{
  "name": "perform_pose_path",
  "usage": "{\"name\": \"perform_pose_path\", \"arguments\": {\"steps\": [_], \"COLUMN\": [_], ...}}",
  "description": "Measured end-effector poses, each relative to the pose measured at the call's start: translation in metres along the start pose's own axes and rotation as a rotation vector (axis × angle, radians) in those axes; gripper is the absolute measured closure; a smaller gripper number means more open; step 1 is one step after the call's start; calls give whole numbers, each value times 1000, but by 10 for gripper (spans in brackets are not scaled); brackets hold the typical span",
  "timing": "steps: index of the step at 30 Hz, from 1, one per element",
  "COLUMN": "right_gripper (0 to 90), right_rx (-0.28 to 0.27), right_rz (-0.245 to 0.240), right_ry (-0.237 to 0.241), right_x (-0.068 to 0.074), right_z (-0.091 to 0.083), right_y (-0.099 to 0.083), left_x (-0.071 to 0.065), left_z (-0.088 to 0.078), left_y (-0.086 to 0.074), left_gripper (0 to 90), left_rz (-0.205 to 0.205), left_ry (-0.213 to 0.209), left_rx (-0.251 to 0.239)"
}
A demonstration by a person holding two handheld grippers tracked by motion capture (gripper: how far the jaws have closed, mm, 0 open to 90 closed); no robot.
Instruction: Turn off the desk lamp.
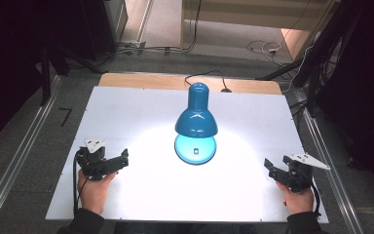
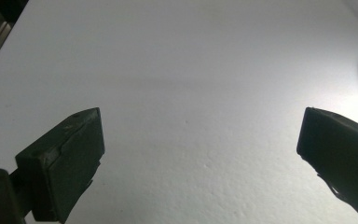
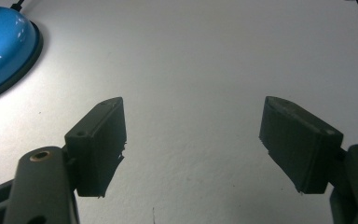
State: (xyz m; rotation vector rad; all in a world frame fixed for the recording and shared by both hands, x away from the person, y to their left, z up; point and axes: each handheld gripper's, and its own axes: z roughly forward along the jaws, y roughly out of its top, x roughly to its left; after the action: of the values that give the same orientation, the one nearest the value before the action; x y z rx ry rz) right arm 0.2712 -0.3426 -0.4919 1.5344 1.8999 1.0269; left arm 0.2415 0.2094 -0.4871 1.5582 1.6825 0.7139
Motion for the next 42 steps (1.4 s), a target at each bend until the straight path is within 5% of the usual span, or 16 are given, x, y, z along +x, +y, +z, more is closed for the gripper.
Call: {"name": "perform_pose_path", "arguments": {"steps": [5, 23, 42], "right_gripper": [215, 215, 215], "right_rx": [-8, -14, 5], "right_rz": [2, -19, -92], "right_ry": [9, 63, 102], "right_x": [4, 24, 56], "right_z": [-2, 7, 17], "right_y": [2, 10, 19], "left_x": [9, 11, 8], "left_z": [-6, -7, -10], "left_y": [-2, -4, -6], "left_gripper": [0, 3, 10], "left_rz": [-47, -38, -5], "left_ry": [-79, -7, -3], "left_rx": [-19, -50, -54]}}
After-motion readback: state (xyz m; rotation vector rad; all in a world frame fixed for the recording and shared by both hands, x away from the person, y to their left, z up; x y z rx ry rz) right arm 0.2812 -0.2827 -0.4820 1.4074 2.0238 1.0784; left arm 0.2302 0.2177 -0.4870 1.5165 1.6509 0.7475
